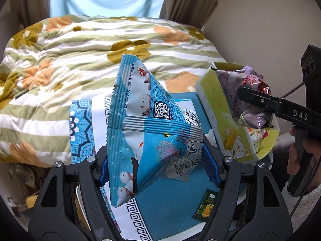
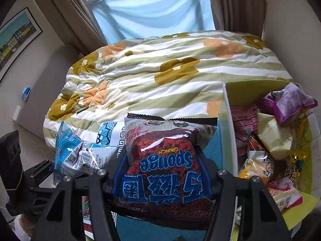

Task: Organize snacks
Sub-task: 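Carry the blue bag with the left tool while the right tool carries the Sponge bag to the box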

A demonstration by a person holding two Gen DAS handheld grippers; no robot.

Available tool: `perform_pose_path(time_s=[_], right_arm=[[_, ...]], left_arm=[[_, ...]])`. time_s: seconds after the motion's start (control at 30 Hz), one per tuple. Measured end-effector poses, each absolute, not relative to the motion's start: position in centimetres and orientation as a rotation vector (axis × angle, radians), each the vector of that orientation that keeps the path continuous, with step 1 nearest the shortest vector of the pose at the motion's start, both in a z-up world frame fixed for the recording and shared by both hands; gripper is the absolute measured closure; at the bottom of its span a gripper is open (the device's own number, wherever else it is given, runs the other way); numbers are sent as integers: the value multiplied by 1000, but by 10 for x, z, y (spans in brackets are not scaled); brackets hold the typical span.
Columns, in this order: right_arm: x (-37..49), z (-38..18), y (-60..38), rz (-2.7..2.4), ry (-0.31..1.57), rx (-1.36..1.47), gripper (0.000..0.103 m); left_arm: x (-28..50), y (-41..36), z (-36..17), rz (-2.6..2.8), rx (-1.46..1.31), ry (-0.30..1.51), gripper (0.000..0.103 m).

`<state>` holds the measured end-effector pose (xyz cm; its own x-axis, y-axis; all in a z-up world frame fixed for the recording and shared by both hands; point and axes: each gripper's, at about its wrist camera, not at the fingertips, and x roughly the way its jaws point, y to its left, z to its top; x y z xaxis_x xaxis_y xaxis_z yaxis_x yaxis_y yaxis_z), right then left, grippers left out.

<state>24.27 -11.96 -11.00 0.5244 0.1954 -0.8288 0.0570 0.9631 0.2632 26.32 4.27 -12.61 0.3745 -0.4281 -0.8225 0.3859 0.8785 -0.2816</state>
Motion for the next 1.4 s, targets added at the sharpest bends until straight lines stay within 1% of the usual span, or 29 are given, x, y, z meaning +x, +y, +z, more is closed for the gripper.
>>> perform_pose_path(time_s=[0.23, 0.4, 0.57, 0.77, 0.83, 0.87, 0.9, 0.97, 1.0, 1.1, 1.23, 1.4], right_arm=[[191, -70, -178, -33, 915, 304, 46], [159, -54, -239, -102, 867, 329, 46], [139, -51, -300, -134, 863, 356, 46], [127, -56, -357, -135, 871, 372, 46], [126, -61, -373, -130, 880, 378, 46], [126, -65, -380, -125, 887, 380, 46], [127, -68, -385, -119, 895, 381, 46], [130, -74, -395, -104, 912, 381, 46], [132, -77, -399, -93, 922, 379, 46], [136, -87, -410, -60, 944, 368, 46], [145, -97, -414, -15, 961, 375, 46], [158, -96, -411, 49, 952, 389, 46]], left_arm=[[252, -31, -87, -636, -14, 1006, 32], [240, -104, -73, -699, -5, 990, 32], [235, -183, -80, -745, -15, 1027, 32], [233, -256, -106, -781, -47, 1103, 32], [230, -278, -115, -786, -57, 1127, 29], [228, -288, -120, -790, -63, 1142, 22], [225, -295, -125, -785, -64, 1154, 13], [220, -302, -131, -752, -54, 1155, 4], [217, -304, -133, -737, -50, 1156, 3], [213, -300, -139, -685, -37, 1168, 3], [212, -273, -142, -621, -44, 1180, 3], [211, -247, -137, -536, -66, 1175, 3]])
